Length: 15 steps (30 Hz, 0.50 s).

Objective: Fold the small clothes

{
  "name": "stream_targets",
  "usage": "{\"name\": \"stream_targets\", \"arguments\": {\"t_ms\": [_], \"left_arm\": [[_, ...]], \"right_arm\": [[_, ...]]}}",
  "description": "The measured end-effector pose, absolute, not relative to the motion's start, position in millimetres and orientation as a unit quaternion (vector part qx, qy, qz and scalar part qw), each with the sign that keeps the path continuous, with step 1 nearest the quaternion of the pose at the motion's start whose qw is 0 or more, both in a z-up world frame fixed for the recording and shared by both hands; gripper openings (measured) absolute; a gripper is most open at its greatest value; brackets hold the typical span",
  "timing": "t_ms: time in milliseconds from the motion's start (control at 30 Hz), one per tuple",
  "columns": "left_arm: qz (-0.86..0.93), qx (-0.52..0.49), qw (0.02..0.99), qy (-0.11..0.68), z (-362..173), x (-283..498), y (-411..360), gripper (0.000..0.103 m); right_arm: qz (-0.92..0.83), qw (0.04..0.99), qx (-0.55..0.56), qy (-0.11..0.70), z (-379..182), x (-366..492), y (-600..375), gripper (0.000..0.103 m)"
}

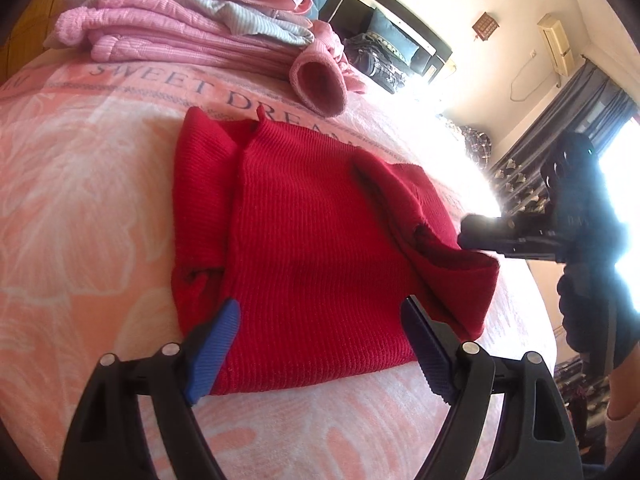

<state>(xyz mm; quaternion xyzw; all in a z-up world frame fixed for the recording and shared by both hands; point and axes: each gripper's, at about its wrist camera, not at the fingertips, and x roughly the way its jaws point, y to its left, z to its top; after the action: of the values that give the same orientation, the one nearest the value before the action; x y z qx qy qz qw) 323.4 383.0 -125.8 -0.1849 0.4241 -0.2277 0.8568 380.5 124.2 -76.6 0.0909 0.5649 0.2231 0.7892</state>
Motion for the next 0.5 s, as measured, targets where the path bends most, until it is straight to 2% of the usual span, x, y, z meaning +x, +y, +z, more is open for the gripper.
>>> {"name": "stream_targets", "arguments": {"t_ms": [33, 100, 267, 500], "left_arm": [[-0.229, -0.191, 0.857, 0.420, -121.1, 323.4, 384.8, 0.083], [-0.231, -0.206, 0.856, 0.415, -114.0, 324.3, 387.8, 0.083], [-0.235, -0.250, 0.843, 0.413, -108.6, 328.4, 393.9, 0.083], [-0.227, -0.256, 0.839, 0.424, -114.4, 327.9, 400.4, 0.083]], "right_arm": [[0.220, 0.796, 0.067, 0.560, -71.2, 370.8, 123.8, 0.058], [0.213, 0.805, 0.018, 0.553, -65.6, 352.2, 123.9, 0.068], [0.210, 0.807, -0.072, 0.548, -81.9, 323.1, 137.6, 0.068], [0.215, 0.813, -0.128, 0.526, -113.1, 311.4, 165.6, 0.069]]}}
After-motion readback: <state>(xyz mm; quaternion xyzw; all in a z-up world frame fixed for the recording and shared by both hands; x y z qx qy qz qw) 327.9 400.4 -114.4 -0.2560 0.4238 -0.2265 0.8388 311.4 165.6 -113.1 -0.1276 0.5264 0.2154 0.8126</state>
